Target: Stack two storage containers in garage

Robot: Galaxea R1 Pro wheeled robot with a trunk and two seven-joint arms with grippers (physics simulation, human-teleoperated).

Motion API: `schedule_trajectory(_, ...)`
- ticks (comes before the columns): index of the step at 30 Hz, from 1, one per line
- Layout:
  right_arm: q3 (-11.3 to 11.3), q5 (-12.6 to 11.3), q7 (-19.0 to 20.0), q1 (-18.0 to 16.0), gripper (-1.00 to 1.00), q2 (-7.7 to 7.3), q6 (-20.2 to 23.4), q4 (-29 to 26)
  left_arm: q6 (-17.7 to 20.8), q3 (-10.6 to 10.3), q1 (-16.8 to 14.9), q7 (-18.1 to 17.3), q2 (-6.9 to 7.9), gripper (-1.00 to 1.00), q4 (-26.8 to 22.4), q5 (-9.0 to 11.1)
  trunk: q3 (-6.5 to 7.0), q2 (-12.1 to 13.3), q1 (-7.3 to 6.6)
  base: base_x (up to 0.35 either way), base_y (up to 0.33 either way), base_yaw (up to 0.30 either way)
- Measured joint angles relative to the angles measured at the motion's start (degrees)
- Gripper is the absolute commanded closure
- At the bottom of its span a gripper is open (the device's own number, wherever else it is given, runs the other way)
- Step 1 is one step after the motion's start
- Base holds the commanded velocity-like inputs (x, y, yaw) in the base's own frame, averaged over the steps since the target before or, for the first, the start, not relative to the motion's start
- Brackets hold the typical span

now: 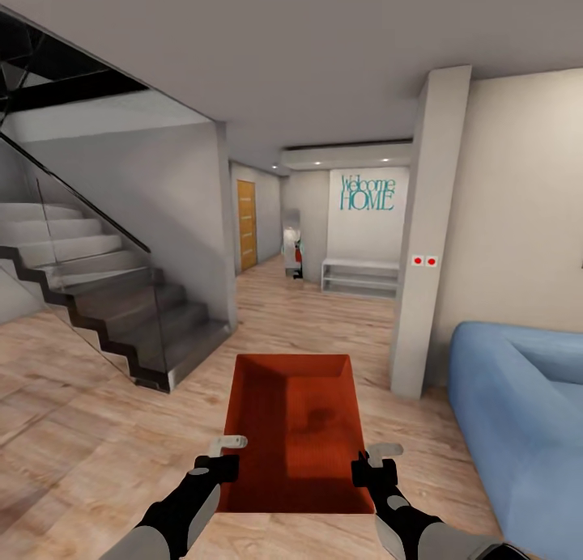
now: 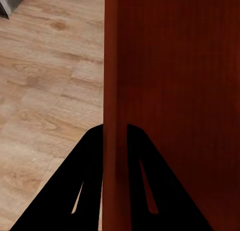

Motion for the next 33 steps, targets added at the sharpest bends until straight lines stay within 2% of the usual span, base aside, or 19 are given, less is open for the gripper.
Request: schedule_trajectory(33, -0.02, 0.04, 0.01, 0.0, 1.0, 0.0, 0.02, 0.0, 0.01, -0.05, 0.0, -0.01, 0.03, 1.0, 0.0, 0.07, 0.0, 0.0, 0.0, 0.322, 0.0, 0.0)
